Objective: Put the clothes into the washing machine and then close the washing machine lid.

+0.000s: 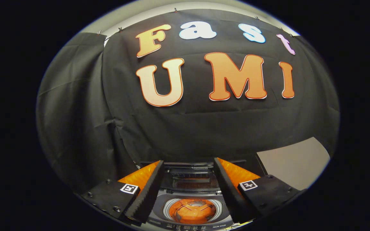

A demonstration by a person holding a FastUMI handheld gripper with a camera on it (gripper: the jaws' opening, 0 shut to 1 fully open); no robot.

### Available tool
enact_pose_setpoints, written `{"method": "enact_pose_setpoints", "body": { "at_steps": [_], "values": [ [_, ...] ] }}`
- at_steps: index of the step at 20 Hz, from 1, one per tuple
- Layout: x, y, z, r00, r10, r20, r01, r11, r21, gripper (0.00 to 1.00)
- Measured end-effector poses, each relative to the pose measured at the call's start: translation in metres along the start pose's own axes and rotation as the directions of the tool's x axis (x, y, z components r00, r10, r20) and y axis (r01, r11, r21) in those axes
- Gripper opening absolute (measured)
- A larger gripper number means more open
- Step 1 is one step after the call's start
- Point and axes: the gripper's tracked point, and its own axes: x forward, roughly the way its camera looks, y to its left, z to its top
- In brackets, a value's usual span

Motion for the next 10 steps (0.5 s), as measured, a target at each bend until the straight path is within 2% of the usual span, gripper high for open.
{"method": "enact_pose_setpoints", "body": {
  "at_steps": [5,10],
  "values": [
    [0.059,-0.008,-0.004,0.999,-0.028,-0.022,0.027,0.999,-0.045,0.98],
    [0.111,-0.012,-0.02,0.998,-0.036,-0.058,0.035,0.999,-0.021,0.99]
  ]
}}
